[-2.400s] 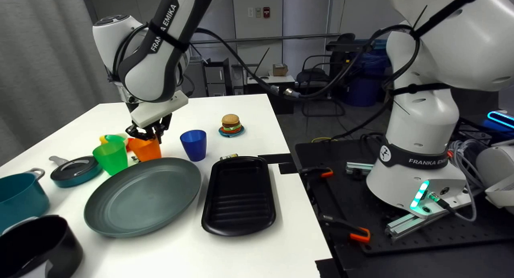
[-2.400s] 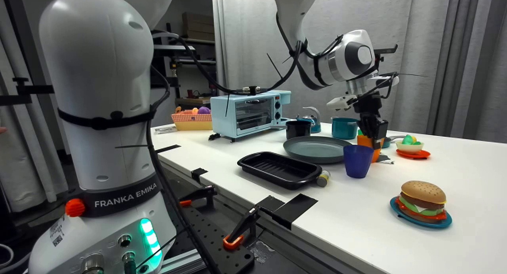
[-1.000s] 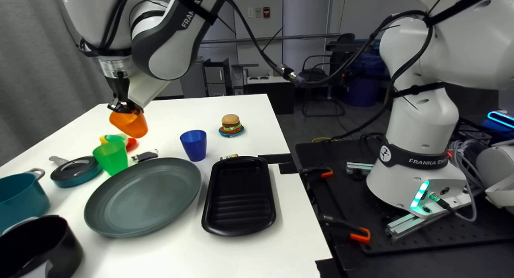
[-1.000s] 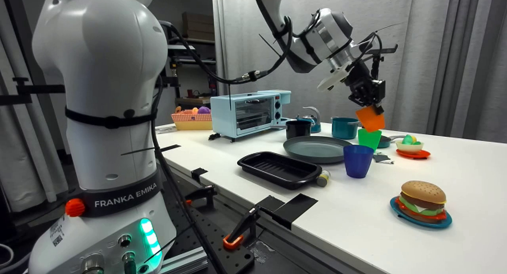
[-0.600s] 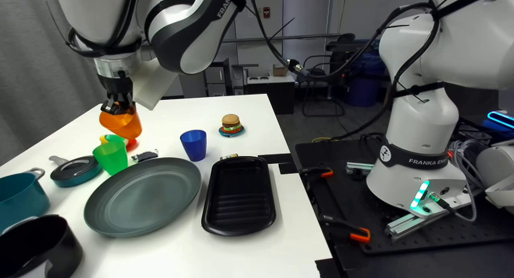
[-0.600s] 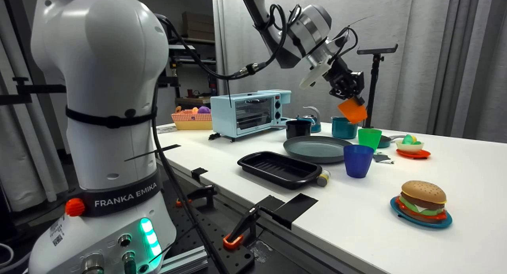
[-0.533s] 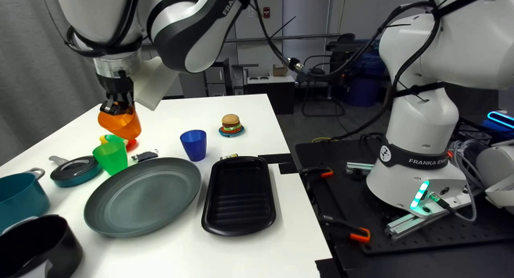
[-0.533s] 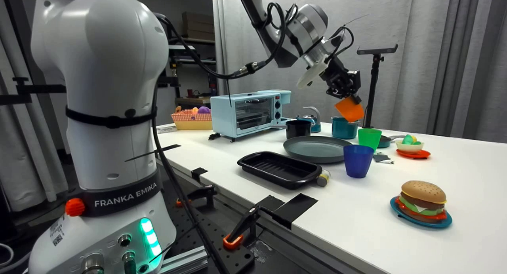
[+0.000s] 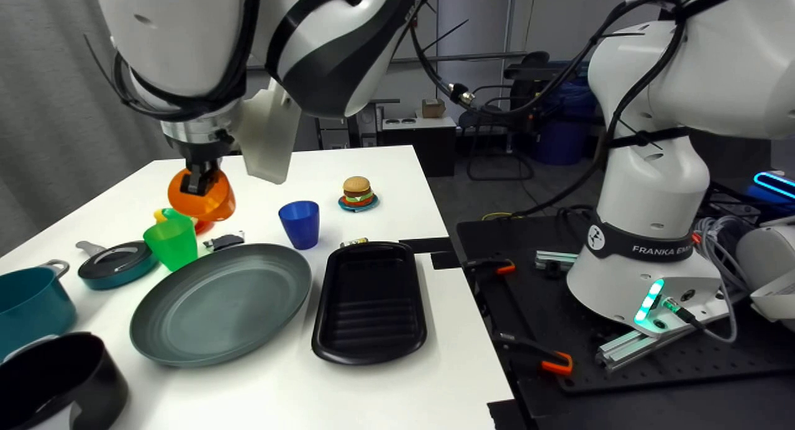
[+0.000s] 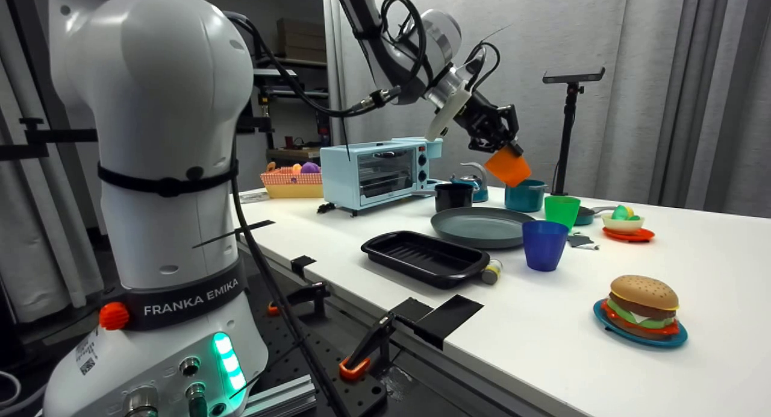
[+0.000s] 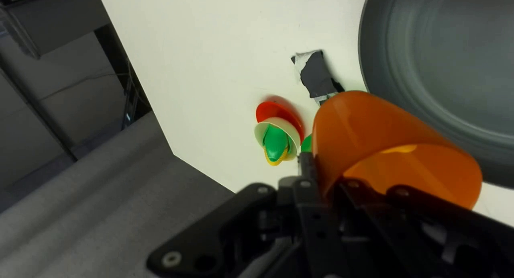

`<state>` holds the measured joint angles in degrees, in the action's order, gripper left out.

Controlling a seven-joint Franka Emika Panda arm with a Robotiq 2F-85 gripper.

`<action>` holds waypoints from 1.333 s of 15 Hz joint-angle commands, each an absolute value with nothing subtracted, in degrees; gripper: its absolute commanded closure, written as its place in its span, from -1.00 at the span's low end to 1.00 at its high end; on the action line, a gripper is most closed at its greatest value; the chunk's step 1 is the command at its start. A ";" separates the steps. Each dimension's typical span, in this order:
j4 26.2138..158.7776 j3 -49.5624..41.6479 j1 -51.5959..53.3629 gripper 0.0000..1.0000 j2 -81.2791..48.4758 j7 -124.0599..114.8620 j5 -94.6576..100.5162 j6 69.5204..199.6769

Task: Move the objects from the orange cup to the gray plate

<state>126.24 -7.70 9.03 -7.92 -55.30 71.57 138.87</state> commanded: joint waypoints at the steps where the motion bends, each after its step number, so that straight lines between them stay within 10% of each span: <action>1: 129.96 -4.14 6.84 0.96 -5.88 -55.34 79.41 135.63; 20: 131.38 1.90 5.31 0.96 -6.77 -56.36 114.31 124.38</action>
